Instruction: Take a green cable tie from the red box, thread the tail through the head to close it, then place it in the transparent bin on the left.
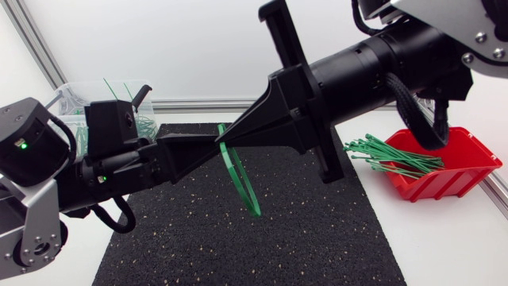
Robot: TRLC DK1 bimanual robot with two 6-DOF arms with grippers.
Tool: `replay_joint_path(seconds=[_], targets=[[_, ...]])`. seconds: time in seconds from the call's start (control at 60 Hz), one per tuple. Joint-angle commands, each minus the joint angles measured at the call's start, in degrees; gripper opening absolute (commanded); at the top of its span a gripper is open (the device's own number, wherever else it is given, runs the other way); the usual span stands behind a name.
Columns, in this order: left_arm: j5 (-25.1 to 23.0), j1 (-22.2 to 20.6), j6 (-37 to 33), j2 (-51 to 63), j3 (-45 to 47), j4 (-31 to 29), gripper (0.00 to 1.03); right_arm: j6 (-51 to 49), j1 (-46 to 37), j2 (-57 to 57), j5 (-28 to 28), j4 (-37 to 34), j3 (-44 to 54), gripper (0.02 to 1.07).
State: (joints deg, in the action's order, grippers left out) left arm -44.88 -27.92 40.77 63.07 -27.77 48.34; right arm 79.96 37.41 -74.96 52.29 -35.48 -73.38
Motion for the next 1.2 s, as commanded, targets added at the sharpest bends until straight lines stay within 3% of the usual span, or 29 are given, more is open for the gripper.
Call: replay_joint_path(seconds=[0.0, 1.183], targets=[[-0.03, 0.32, 1.06, 0.74, 0.52, 0.97, 0.03, 1.6, -0.05, 0.6, -0.17, 0.59, 1.49, 0.08], [-0.12, 0.06, 1.15, -0.05, 0.44, 0.97, 0.03, 1.69, 0.03, -1.15, -1.23, 1.38, 2.02, 0.08]])
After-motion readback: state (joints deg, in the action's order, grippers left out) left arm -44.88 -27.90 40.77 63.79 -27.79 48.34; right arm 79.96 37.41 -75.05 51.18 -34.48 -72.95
